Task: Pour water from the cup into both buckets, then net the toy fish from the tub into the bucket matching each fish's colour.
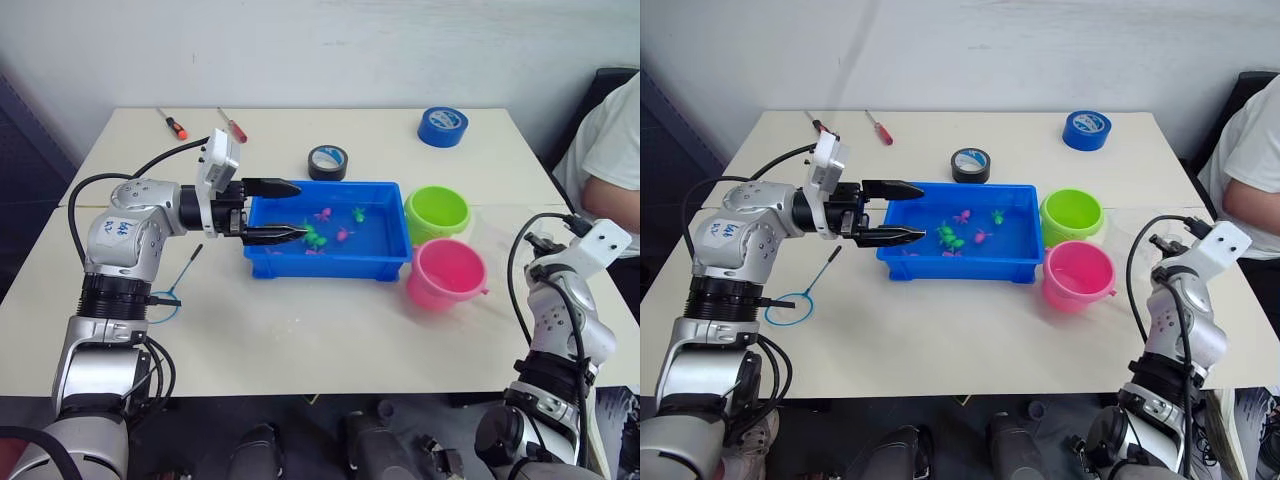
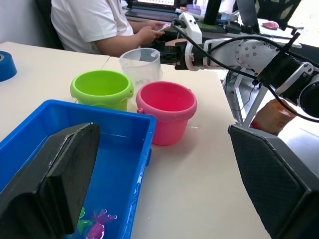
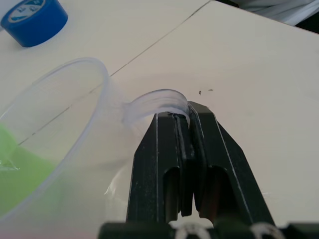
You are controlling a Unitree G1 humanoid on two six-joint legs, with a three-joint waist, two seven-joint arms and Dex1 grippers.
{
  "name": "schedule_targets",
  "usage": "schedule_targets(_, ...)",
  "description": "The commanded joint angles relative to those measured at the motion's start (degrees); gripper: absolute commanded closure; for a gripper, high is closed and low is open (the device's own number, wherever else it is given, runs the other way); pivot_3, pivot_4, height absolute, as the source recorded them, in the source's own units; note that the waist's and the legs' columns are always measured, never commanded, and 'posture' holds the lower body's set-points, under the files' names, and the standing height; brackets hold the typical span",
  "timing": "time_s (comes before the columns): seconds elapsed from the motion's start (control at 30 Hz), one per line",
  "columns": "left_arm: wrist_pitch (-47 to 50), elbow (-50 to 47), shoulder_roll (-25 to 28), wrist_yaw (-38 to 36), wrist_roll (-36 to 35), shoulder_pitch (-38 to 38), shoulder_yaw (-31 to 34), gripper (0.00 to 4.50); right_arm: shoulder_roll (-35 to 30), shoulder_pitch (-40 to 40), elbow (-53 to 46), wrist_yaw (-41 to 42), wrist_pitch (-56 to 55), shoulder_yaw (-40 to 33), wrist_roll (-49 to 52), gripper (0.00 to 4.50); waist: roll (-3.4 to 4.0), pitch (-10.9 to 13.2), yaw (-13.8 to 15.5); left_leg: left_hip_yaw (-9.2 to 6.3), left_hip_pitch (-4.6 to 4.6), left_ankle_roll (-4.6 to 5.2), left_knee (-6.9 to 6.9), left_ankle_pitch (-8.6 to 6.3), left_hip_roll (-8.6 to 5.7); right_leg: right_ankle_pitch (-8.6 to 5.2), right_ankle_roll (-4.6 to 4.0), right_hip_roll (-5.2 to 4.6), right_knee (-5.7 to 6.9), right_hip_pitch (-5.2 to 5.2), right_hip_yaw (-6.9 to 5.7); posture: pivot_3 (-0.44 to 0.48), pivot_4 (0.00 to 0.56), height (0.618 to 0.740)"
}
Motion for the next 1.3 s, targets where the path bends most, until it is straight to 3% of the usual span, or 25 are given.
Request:
schedule_targets(0.03, 0.32, -1.99, 1.02, -0.24, -0.51, -1.12, 0.61, 0.00, -0.25, 1.01, 0.60, -1.24, -1.68, 0.38, 0.69, 4.45, 0.00, 0.00, -0.05, 0.00, 0.00, 0.00, 0.00, 0.00, 0.00, 0.00, 0.00, 0.00, 0.00, 0.00, 0.00, 0.000, 0.150, 0.734)
schedule_targets(0.13, 0.45, -2.00, 1.15, -0.22, -0.42, -1.20, 0.55, 0.00, -0.45, 2.30, 1.12, -1.67, -1.55, 1.41, 0.65, 4.45, 0.00, 0.00, -0.09, 0.00, 0.00, 0.00, 0.01, 0.00, 0.00, 0.00, 0.00, 0.00, 0.00, 0.01, 0.00, 0.000, 0.150, 0.734)
schedule_targets(0.23, 0.33, -1.86, 1.05, -0.12, -0.25, -1.31, 0.37, 0.00, -1.14, 3.92, 0.10, -1.95, 0.14, 2.33, 0.52, 3.52, -0.01, 0.00, 0.01, -0.03, 0.00, 0.00, 0.01, 0.00, 0.01, 0.00, 0.00, 0.01, -0.02, 0.02, -0.03, 0.000, 0.150, 0.734)
schedule_targets(0.33, 0.04, -1.57, 0.81, -0.07, -0.05, -1.40, 0.16, 0.00, -1.93, 6.14, -2.95, -2.30, 2.56, 3.04, 0.46, 2.44, 0.00, 0.00, 0.02, -0.02, 0.00, 0.00, -0.03, 0.00, 0.00, 0.00, 0.00, 0.00, -0.04, 0.01, -0.01, 0.000, 0.150, 0.734)
schedule_targets(0.5, -0.66, -0.69, 0.48, -0.07, 0.20, -1.66, -0.04, 0.00, -2.80, 12.13, -13.26, -2.13, 10.09, 3.41, 2.23, 0.14, 0.01, 0.01, 0.19, -0.02, -0.02, 0.00, -0.07, 0.00, 0.00, 0.00, 0.00, -0.01, -0.09, 0.00, -0.01, 0.000, 0.150, 0.734)
schedule_targets(0.63, -1.02, -0.15, 0.41, 0.13, 0.29, -1.64, 0.22, 0.00, -4.29, 17.98, -24.94, -1.13, 19.55, 2.83, 4.64, 0.06, 0.01, 0.01, 0.25, -0.03, -0.03, 0.00, -0.12, 0.00, 0.00, 0.00, 0.00, -0.01, -0.13, 0.00, -0.01, 0.000, 0.150, 0.734)
schedule_targets(0.83, -1.23, 1.79, 0.63, 3.87, 0.24, 0.73, 2.84, 0.00, -17.16, 24.62, -39.10, 12.98, 31.58, 2.23, 14.67, 0.06, 0.03, 0.02, 0.02, 0.00, -0.01, 0.03, -0.22, -0.02, -0.02, 0.00, 0.02, -0.03, -0.23, 0.01, 0.01, 0.000, 0.150, 0.734)
schedule_targets(1.07, -1.72, -1.65, 2.24, 11.63, 0.65, 7.95, 7.72, 0.00, -30.83, 23.63, -43.05, 33.03, 28.31, 3.70, 26.19, 0.06, -0.04, 0.04, 0.21, -0.08, 0.05, 0.03, -0.48, -0.02, 0.03, 0.01, 0.05, 0.09, -0.45, 0.08, 0.02, 0.000, 0.150, 0.734)
schedule_targets(1.3, -0.73, -5.41, 1.27, 23.98, 0.64, 14.19, 13.55, 0.00, -33.88, 19.40, -43.38, 45.13, 22.24, 15.42, 31.34, 0.06, -0.11, 0.06, 0.60, -0.23, -0.06, 0.14, -0.55, -0.09, -0.05, 0.07, 0.15, -0.17, -0.92, 0.24, -0.22, 0.000, 0.150, 0.734)
